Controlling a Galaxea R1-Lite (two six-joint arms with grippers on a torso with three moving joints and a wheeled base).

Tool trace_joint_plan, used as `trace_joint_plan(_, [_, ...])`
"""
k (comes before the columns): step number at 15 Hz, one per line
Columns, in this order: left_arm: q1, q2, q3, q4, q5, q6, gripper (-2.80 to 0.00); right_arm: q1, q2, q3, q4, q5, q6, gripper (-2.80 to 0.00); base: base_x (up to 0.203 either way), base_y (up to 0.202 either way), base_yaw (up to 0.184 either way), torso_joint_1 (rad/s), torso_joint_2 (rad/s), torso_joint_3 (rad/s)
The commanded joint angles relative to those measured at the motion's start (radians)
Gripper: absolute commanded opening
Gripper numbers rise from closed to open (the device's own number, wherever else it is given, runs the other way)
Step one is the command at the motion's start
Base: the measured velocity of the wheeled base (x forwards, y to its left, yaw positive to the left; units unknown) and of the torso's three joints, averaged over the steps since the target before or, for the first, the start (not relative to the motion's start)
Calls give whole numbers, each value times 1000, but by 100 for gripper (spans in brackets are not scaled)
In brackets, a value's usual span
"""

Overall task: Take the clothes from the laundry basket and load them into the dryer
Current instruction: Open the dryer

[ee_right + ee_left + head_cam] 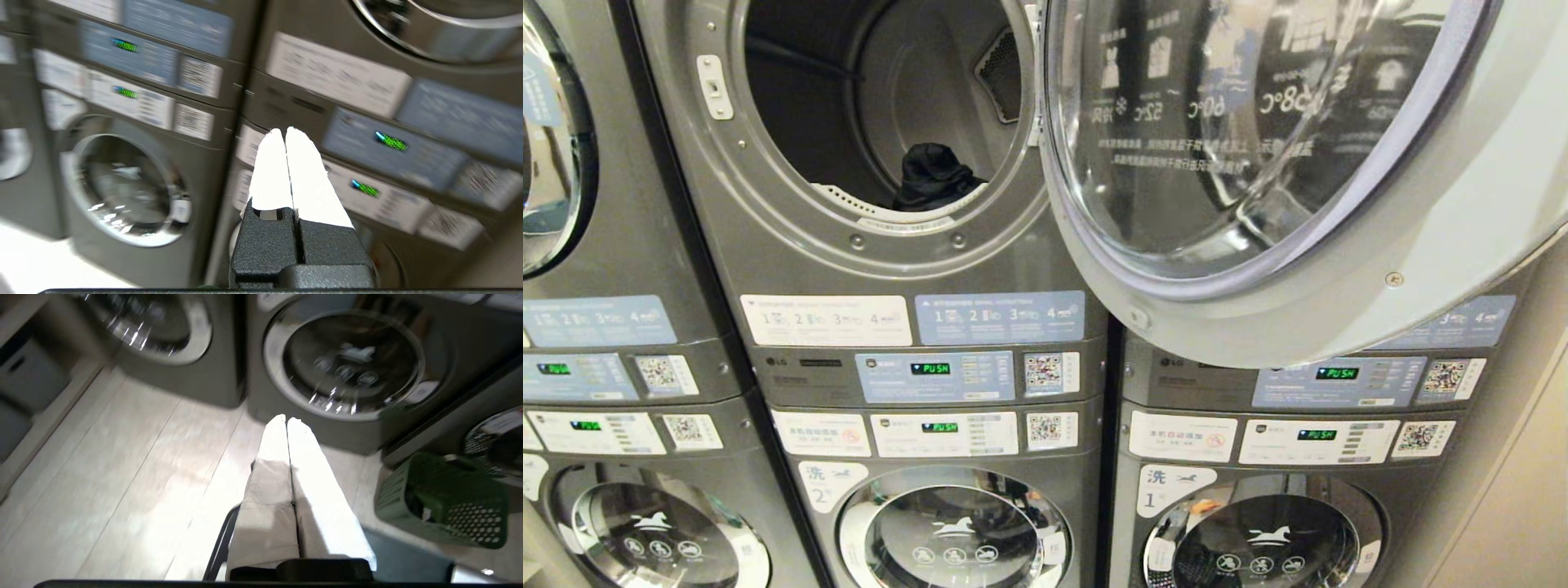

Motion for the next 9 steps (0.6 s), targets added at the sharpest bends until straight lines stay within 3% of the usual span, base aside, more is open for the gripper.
trace_joint_plan(1, [41, -84, 14, 75, 23, -8, -280, 1, 254, -109, -22, 67, -1, -280, 0, 0, 0, 0, 0, 0])
trace_joint_plan(3, [45, -87, 57, -8, 0, -12, -280, 4, 507, -230, -119, 108, 11, -280, 0, 0, 0, 0, 0, 0])
trace_joint_plan(5, [45, -87, 116, -224, -127, 7, -280, 21, 706, -358, -250, 157, 42, -280, 0, 0, 0, 0, 0, 0])
trace_joint_plan(7, [45, -88, 208, -377, -309, 118, -280, 93, 833, -501, -347, 248, 76, -280, 0, 0, 0, 0, 0, 0])
trace_joint_plan(8, [45, -87, 255, -404, -347, 162, -280, 152, 863, -541, -373, 289, 105, -280, 0, 0, 0, 0, 0, 0])
trace_joint_plan(9, [40, -82, 277, -415, -361, 158, -280, 203, 886, -580, -386, 310, 133, -280, 0, 0, 0, 0, 0, 0])
